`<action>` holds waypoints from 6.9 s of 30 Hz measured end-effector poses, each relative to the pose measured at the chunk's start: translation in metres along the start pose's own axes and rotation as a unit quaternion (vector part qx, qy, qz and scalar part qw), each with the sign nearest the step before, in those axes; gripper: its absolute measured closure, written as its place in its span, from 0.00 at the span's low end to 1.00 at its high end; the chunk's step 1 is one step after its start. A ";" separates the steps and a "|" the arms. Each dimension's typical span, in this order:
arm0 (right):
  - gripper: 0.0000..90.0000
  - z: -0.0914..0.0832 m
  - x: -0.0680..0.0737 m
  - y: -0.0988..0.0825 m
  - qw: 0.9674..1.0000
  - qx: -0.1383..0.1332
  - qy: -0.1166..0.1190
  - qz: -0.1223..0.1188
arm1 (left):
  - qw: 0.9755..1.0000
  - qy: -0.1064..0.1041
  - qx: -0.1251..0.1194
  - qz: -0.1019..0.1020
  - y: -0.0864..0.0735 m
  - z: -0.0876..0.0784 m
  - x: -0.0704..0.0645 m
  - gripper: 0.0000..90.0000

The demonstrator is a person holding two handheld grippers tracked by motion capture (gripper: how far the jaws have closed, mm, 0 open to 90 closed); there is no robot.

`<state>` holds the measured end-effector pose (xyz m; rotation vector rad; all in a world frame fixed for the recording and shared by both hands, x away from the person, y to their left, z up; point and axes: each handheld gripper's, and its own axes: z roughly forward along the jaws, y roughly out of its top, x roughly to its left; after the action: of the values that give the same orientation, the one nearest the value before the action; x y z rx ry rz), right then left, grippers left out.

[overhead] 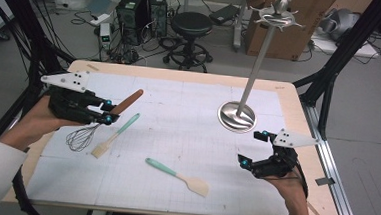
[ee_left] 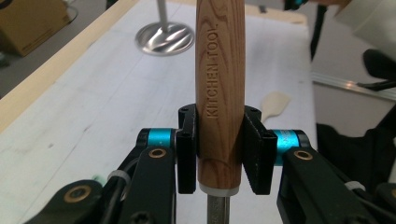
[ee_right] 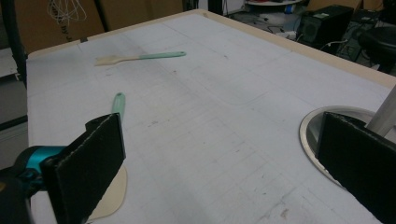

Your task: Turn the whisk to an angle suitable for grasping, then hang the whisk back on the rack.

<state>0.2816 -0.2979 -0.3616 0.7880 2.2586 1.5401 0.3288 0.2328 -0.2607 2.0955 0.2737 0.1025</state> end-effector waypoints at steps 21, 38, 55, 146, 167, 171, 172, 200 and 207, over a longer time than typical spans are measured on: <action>0.00 -0.003 0.001 0.004 1.000 -0.003 0.006 -0.006 | 0.997 -0.051 -0.047 0.043 0.034 0.024 -0.024 0.77; 0.00 -0.005 0.004 0.014 0.998 -0.019 0.063 -0.019 | 0.995 -0.054 -0.073 0.047 0.037 0.035 -0.022 0.77; 0.00 0.004 0.014 0.073 0.983 -0.039 0.171 -0.051 | 0.993 -0.078 -0.073 0.057 0.041 0.055 -0.020 0.78; 0.75 0.090 0.067 0.175 0.954 -0.065 0.279 -0.083 | 0.986 -0.088 -0.129 0.061 0.058 0.084 -0.032 0.78; 0.79 0.088 0.068 0.175 0.959 -0.051 0.266 -0.082 | 0.991 -0.062 -0.104 0.058 0.059 0.090 -0.033 0.63; 0.79 0.081 0.065 0.176 0.961 -0.055 0.259 -0.084 | 0.994 -0.038 -0.089 0.052 0.053 0.088 -0.032 0.45; 0.79 0.079 0.063 0.176 0.961 -0.057 0.259 -0.083 | 0.994 -0.036 -0.087 0.052 0.050 0.087 -0.032 0.42; 0.79 0.027 0.039 0.170 0.985 -0.013 0.167 -0.048 | 0.995 0.065 -0.077 -0.010 -0.045 0.028 -0.024 0.02; 0.79 0.017 0.026 0.168 0.989 -0.006 0.143 -0.021 | 0.991 0.100 -0.084 -0.016 -0.069 0.010 -0.023 0.02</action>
<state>0.3155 -0.2235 -0.2120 0.5387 2.4427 1.7414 0.2979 0.2533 -0.3245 1.9142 0.4049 0.3084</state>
